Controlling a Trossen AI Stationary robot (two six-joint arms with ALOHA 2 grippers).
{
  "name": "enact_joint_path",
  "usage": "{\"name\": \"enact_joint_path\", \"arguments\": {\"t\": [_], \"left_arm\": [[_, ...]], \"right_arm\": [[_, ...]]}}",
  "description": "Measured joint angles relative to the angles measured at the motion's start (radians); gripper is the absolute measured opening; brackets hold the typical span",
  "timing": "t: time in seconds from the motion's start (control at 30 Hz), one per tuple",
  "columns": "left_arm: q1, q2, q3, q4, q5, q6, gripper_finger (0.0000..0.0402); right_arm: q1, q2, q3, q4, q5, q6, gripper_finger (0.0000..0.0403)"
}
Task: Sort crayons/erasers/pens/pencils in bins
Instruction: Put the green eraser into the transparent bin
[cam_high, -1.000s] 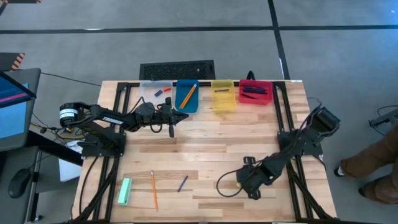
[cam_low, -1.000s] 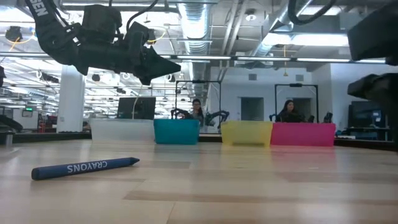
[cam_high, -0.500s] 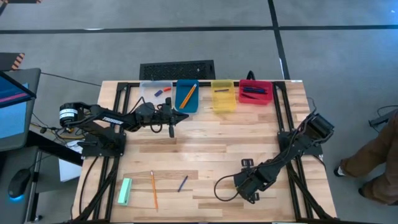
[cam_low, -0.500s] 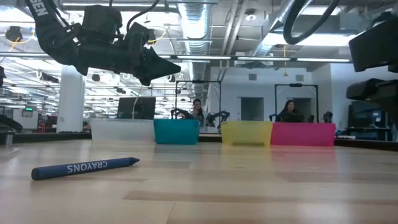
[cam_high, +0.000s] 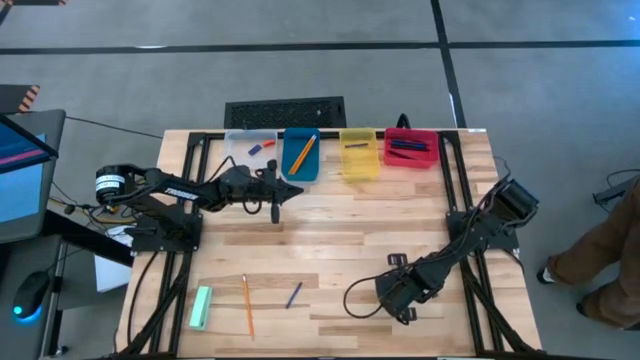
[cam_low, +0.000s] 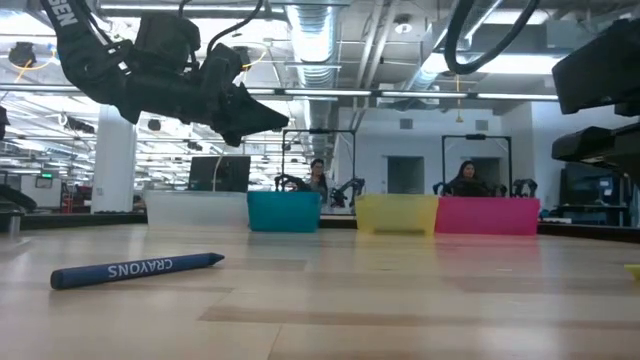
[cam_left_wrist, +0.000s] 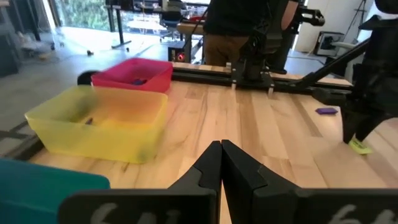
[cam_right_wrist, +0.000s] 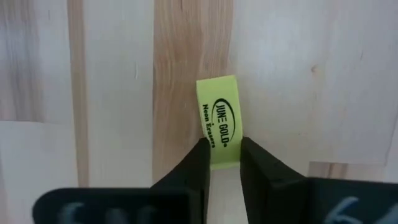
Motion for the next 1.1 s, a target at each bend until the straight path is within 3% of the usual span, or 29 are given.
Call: {"name": "enact_joint_path", "arguments": {"t": [0.17,0.37,0.6,0.83,1.1], "left_arm": [[0.0,0.0,0.0,-0.011,0.002,-0.062,0.0],[-0.001,0.0,0.002,-0.038,0.017,-0.195,0.0005],[-0.01,0.0,0.002,-0.05,0.075,-0.489,0.0062],[-0.011,0.021,0.004,-0.031,0.079,-0.88,0.0119],[-0.034,0.109,0.069,-0.033,0.103,-1.044,0.0131]], "right_arm": [[-0.031,-0.055,-0.004,-0.04,0.008,-0.014,0.0068],[-0.107,-0.107,-0.003,-0.112,0.088,-0.105,0.0067],[-0.287,-0.122,-0.002,-0.121,0.266,-0.332,0.0067],[-0.478,-0.116,0.0,0.056,0.325,-0.598,0.0067],[-0.582,-0.115,0.111,0.17,0.326,-0.786,0.0067]]}}
